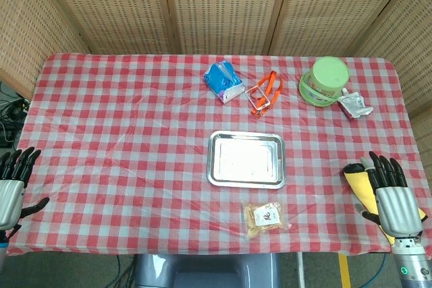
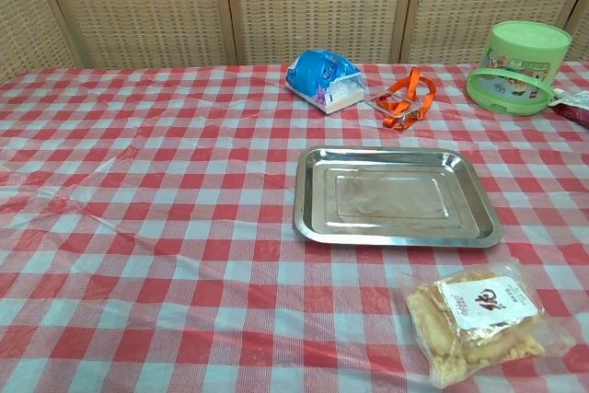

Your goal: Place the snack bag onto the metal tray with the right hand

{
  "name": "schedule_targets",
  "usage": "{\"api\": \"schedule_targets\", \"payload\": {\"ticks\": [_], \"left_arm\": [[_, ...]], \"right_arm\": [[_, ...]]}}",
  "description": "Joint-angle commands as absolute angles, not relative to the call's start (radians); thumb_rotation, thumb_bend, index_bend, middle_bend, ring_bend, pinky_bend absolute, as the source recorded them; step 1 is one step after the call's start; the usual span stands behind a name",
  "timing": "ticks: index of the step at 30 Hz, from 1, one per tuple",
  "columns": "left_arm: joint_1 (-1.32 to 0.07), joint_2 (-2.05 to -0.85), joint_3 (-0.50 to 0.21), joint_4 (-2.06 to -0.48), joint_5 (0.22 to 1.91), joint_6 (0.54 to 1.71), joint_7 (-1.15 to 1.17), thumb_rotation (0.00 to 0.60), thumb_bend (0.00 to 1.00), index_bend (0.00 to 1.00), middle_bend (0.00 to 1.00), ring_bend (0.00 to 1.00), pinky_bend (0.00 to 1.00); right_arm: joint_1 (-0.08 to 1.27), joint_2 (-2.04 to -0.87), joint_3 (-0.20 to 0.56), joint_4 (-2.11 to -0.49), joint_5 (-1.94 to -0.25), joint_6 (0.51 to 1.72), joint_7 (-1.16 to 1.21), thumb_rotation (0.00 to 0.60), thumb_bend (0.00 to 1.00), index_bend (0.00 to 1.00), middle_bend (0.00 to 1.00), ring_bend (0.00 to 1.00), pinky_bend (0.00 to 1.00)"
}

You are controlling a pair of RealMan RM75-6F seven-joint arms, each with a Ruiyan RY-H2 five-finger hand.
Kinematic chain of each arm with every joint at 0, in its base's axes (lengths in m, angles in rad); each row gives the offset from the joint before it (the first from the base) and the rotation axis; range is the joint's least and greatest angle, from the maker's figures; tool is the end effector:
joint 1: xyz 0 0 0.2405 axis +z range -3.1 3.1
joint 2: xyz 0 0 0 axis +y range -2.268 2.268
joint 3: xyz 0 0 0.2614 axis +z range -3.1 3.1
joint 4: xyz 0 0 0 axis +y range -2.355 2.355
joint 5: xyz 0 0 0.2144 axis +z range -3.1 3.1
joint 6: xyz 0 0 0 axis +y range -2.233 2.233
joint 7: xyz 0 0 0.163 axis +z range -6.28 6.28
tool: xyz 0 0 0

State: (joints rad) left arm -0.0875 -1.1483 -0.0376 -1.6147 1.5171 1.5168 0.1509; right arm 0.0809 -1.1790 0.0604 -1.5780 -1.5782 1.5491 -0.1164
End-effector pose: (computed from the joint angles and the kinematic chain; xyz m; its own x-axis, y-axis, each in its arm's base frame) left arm -0.3103 0.1987 0.1492 0.5025 -0.0200 0.8643 0.8639 -0.0267 -0.5029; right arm -0.3031 -0.2010 0.1473 0.4754 0.0780 0.8763 -0.8738 -0.0741 0.4806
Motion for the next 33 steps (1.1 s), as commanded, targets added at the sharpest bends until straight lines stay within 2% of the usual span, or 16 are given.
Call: {"api": "schedule_targets", "payload": {"ticks": [1,28,33], "left_arm": [[-0.088,-1.148,-0.037,-1.615,1.517,1.516,0.152,0.6,0.08,0.0,0.0,0.0,0.0],[-0.086,-1.14,-0.031,-1.625,1.529,1.515,0.154,0.6,0.09,0.0,0.0,0.0,0.0],[-0.084,-1.138,-0.031,-1.628,1.529,1.518,0.149,0.6,0.09,0.0,0.0,0.0,0.0]], "right_arm": [[0.081,-1.178,0.06,-1.58,-1.578,1.548,-0.115,0.6,0.04,0.0,0.0,0.0,0.0],[0.087,-1.171,0.047,-1.572,-1.602,1.537,-0.081,0.6,0.04,0.0,0.0,0.0,0.0],[0.109,-1.179,0.038,-1.549,-1.65,1.528,-0.067,0.6,0.04,0.01,0.0,0.0,0.0]]}}
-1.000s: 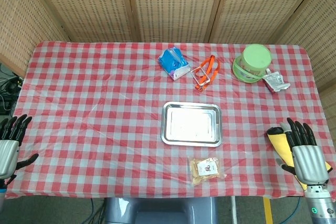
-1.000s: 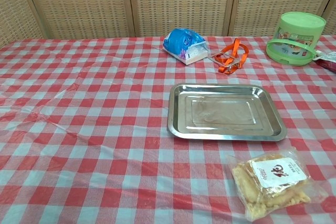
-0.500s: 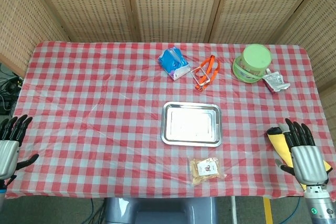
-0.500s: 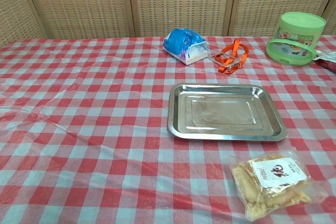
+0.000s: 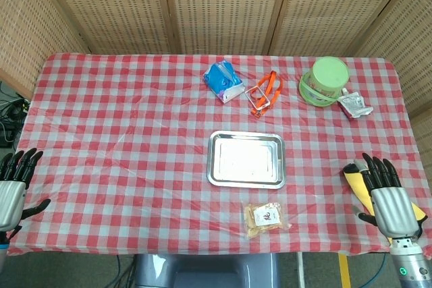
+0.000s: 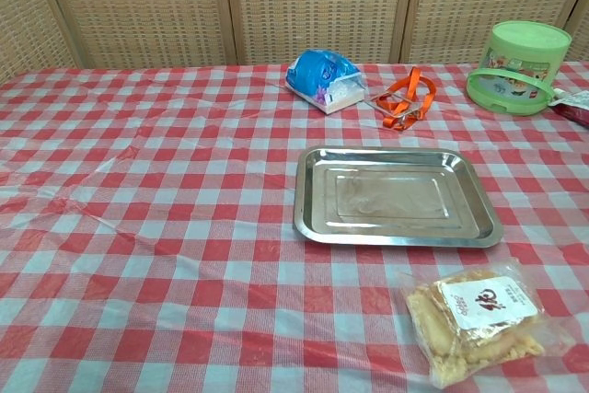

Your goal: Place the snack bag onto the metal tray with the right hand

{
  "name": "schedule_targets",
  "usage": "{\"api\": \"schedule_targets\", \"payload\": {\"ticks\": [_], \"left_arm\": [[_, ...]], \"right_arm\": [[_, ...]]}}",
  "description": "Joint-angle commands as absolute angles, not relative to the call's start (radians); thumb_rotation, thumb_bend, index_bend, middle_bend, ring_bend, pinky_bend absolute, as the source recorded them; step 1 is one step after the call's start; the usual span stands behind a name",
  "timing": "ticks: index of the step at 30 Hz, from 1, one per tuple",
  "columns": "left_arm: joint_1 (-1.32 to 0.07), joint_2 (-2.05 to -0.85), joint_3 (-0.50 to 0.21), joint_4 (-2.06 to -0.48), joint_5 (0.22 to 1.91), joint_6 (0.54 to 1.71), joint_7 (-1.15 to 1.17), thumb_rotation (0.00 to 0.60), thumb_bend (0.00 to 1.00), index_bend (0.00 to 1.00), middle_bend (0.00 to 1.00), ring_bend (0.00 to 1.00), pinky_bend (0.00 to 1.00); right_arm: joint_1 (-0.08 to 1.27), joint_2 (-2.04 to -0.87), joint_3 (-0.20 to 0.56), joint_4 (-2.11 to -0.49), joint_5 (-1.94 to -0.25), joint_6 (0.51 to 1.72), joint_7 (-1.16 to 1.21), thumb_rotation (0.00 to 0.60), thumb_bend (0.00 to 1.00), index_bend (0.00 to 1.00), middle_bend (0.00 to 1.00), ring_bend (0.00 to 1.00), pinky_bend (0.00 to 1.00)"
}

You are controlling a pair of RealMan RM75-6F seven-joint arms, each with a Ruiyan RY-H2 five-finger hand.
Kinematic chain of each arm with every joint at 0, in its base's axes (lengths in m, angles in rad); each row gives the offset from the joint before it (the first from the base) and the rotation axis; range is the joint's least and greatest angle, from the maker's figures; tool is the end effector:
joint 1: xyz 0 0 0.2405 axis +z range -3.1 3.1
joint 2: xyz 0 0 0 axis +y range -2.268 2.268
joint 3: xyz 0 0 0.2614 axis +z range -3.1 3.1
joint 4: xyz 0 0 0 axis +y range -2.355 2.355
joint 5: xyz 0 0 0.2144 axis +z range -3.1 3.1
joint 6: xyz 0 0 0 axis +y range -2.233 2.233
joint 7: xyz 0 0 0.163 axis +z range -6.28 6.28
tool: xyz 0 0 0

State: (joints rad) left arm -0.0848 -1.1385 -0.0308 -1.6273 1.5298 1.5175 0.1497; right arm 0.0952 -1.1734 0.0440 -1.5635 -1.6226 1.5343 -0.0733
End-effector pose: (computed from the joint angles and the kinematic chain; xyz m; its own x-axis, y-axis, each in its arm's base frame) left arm -0.3078 0.1962 0.1496 0.5001 -0.0143 0.8658 0.8650 -0.0380 -0.5003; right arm -0.2994 -0.2016 0.1426 0.4584 0.0551 0.8870 -0.8769 -0.1347 0.4615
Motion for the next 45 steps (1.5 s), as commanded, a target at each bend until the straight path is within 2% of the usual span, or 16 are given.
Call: {"api": "schedule_targets", "payload": {"ticks": [1,8,14,23,45], "left_arm": [[-0.085,-1.138,-0.032,-1.628,1.528,1.517,0.149,0.6,0.09,0.0,0.0,0.0,0.0],[-0.089,-1.141,-0.035,-1.629,1.515,1.504,0.162,0.6,0.09,0.0,0.0,0.0,0.0],[-0.089,-1.14,-0.037,-1.63,1.511,1.503,0.163,0.6,0.09,0.0,0.0,0.0,0.0],[-0.092,-1.135,-0.041,-1.625,1.503,1.496,0.142,0.6,0.09,0.0,0.0,0.0,0.0],[-0.094,-1.136,-0.039,-1.629,1.505,1.494,0.149,0.6,0.09,0.0,0.0,0.0,0.0]], "right_arm": [[0.117,-1.184,0.033,-1.54,-1.669,1.525,-0.065,0.6,0.04,0.02,0.0,0.0,0.0],[0.193,-1.203,-0.005,-1.558,-1.793,1.452,-0.081,0.6,0.03,0.09,0.0,0.0,0.0],[0.265,-1.249,-0.011,-1.617,-1.804,1.328,-0.129,0.6,0.04,0.16,0.0,0.0,0.0],[0.318,-1.321,-0.027,-1.63,-1.739,1.17,-0.226,0.6,0.04,0.16,0.0,0.0,0.0],[0.354,-1.344,-0.051,-1.761,-1.595,1.027,-0.479,0.6,0.04,0.13,0.0,0.0,0.0]]}}
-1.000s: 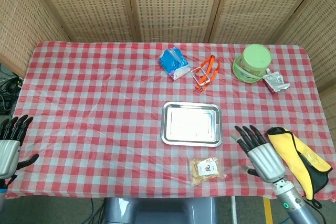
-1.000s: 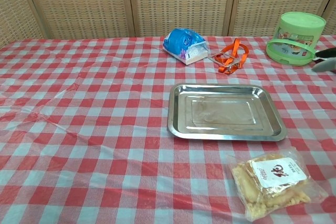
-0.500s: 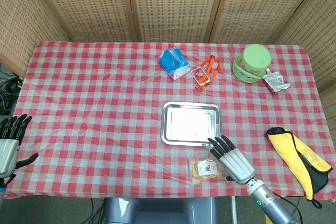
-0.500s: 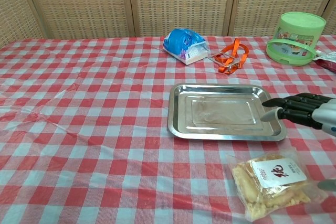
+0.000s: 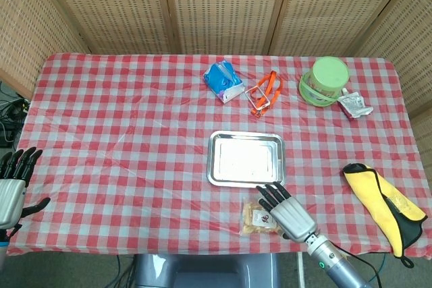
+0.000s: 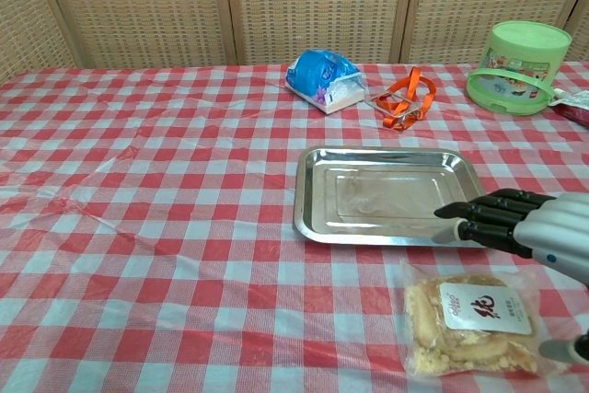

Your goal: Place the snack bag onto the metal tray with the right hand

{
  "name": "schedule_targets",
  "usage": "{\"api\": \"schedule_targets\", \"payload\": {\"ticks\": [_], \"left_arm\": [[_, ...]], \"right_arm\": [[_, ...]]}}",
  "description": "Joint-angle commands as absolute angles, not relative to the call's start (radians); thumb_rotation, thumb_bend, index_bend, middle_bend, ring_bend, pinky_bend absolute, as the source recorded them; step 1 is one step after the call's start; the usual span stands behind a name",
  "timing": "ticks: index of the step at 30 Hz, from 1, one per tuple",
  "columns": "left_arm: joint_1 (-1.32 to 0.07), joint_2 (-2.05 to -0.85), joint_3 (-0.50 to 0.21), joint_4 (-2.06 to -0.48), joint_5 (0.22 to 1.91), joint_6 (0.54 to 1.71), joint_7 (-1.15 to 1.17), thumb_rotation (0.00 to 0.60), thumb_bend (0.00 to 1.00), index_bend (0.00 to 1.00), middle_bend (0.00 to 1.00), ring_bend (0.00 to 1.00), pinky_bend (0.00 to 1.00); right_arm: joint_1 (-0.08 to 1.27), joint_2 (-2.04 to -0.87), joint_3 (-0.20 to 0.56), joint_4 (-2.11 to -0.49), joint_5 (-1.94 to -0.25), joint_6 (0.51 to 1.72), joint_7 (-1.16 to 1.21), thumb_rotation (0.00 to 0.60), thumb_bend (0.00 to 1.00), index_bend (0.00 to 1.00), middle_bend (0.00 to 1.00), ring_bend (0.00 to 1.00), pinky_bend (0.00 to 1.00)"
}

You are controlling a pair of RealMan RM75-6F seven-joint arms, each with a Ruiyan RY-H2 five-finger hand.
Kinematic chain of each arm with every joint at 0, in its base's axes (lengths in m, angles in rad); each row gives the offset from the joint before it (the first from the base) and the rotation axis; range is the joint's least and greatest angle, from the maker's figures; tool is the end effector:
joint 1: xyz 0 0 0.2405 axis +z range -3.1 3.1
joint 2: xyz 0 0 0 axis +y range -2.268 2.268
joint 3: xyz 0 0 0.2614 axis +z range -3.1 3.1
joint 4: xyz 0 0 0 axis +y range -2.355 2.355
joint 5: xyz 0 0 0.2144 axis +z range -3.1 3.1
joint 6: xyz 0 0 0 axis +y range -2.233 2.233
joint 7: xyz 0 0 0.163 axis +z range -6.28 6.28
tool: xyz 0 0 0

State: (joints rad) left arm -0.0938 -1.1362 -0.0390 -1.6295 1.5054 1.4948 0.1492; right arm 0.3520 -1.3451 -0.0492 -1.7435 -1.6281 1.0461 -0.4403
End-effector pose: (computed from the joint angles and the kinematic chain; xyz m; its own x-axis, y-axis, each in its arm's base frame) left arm -0.3100 0.2008 0.1494 0.4986 -0.0008 0.8668 0.8666 -0.0244 -0.4984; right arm -0.2041 -0.2096 -0.0035 0.6193 -0.2724 0.7364 -0.7248 -0.5592 0.4026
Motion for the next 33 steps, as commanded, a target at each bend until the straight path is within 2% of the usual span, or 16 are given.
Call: {"api": "schedule_targets", "payload": {"ticks": [1,14,21,23,25,29,33], "left_arm": [[-0.094,-1.136,-0.039,-1.629,1.506,1.494,0.149,0.6,0.09,0.0,0.0,0.0,0.0],[-0.094,-1.135,-0.04,-1.632,1.503,1.495,0.15,0.6,0.09,0.0,0.0,0.0,0.0],[-0.094,-1.134,-0.039,-1.632,1.505,1.496,0.149,0.6,0.09,0.0,0.0,0.0,0.0],[-0.093,-1.133,-0.04,-1.633,1.505,1.497,0.148,0.6,0.09,0.0,0.0,0.0,0.0],[-0.093,-1.133,-0.041,-1.633,1.504,1.498,0.146,0.6,0.09,0.0,0.0,0.0,0.0],[-0.093,-1.133,-0.041,-1.632,1.504,1.498,0.143,0.6,0.09,0.0,0.0,0.0,0.0],[-0.092,-1.133,-0.043,-1.631,1.504,1.503,0.137,0.6,0.1,0.0,0.0,0.0,0.0]], "right_arm": [[0.354,-1.343,-0.051,-1.771,-1.576,1.018,-0.501,0.6,0.04,0.13,0.0,0.0,0.0],[0.37,-1.373,-0.057,-1.791,-1.5,0.989,-0.595,0.6,0.04,0.2,0.0,0.0,0.0],[0.377,-1.392,-0.06,-1.775,-1.467,0.979,-0.619,0.6,0.04,0.19,0.0,0.0,0.0],[0.38,-1.397,-0.062,-1.775,-1.458,0.975,-0.627,0.6,0.05,0.24,0.01,0.0,0.01],[0.381,-1.402,-0.062,-1.773,-1.457,0.977,-0.63,0.6,0.07,0.33,0.09,0.04,0.08],[0.382,-1.419,-0.067,-1.755,-1.49,0.998,-0.611,0.6,0.12,0.53,0.36,0.3,0.38],[0.38,-1.432,-0.077,-1.729,-1.535,1.025,-0.583,0.6,0.14,0.61,0.48,0.43,0.5]]}}
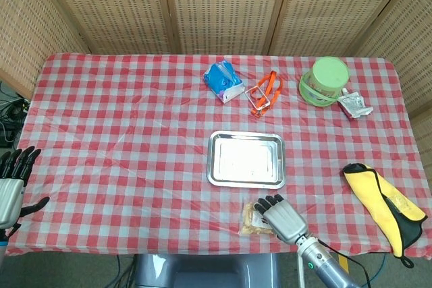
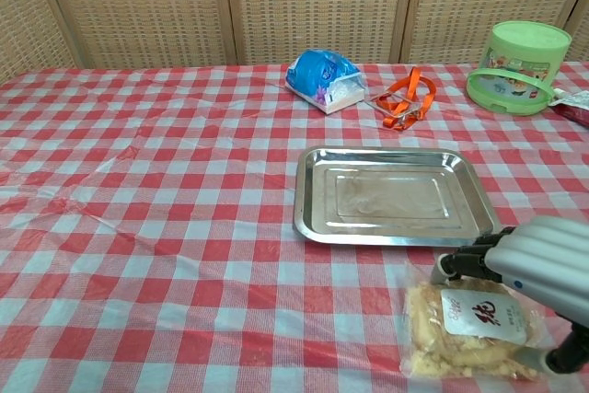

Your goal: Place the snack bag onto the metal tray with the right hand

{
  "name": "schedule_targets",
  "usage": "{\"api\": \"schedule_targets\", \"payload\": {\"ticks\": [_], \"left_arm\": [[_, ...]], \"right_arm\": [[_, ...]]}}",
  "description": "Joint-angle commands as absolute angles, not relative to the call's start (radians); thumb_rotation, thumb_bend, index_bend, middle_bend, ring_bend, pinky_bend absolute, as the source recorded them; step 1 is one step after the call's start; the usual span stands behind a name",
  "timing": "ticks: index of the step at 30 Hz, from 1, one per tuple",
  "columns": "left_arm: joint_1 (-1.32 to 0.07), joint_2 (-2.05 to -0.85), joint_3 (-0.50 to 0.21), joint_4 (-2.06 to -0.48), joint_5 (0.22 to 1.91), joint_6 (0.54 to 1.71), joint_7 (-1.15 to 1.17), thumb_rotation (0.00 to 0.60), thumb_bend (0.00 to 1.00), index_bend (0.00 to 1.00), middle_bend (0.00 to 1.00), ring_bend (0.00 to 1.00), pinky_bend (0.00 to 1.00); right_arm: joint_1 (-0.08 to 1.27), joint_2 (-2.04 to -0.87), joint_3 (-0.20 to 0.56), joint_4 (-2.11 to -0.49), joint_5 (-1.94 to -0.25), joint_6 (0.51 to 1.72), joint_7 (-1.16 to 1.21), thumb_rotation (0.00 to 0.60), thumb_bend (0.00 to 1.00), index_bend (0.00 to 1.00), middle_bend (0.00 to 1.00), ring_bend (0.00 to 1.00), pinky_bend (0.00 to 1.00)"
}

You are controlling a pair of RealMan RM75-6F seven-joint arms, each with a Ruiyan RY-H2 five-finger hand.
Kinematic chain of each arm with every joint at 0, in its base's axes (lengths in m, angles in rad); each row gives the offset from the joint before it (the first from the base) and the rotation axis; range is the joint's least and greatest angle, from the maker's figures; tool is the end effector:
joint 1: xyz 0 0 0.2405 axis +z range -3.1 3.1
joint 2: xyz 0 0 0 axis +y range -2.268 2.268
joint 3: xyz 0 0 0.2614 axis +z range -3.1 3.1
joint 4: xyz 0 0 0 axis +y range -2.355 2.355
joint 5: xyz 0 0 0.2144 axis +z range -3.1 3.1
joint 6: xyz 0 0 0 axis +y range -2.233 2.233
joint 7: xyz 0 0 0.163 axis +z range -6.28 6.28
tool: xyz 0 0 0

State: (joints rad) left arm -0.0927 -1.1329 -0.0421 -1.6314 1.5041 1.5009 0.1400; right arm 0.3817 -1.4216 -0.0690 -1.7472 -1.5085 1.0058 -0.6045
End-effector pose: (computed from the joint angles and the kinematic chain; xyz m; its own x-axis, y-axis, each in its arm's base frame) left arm -0.3097 0.2011 0.1518 0.4914 -0.0091 0.8709 0.8707 -0.0211 -0.4914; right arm -0.1980 -0.2050 -0.0311 0.6750 -0.2976 0.6751 -0.6918 -0.5733 0.4390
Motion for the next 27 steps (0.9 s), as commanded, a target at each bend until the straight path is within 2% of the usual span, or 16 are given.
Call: {"api": "schedule_targets", "payload": {"ticks": [1,5,16,27], "left_arm": [[-0.092,-1.133,-0.044,-1.63,1.504,1.504,0.135,0.6,0.1,0.0,0.0,0.0,0.0],[-0.092,-1.133,-0.043,-1.629,1.506,1.503,0.133,0.6,0.1,0.0,0.0,0.0,0.0],[-0.092,-1.133,-0.042,-1.632,1.504,1.501,0.133,0.6,0.1,0.0,0.0,0.0,0.0],[-0.095,-1.138,-0.043,-1.632,1.499,1.495,0.152,0.6,0.1,0.0,0.0,0.0,0.0]], "right_arm": [[0.379,-1.435,-0.08,-1.721,-1.546,1.032,-0.571,0.6,0.14,0.62,0.49,0.45,0.51],[0.378,-1.441,-0.088,-1.704,-1.573,1.048,-0.541,0.6,0.15,0.65,0.54,0.5,0.56],[0.389,-1.375,-0.052,-1.772,-1.588,1.099,-0.518,0.6,0.15,0.66,0.54,0.51,0.56],[0.449,-1.283,0.079,-1.877,-1.486,1.096,-0.539,0.6,0.15,0.66,0.54,0.51,0.56]]}}
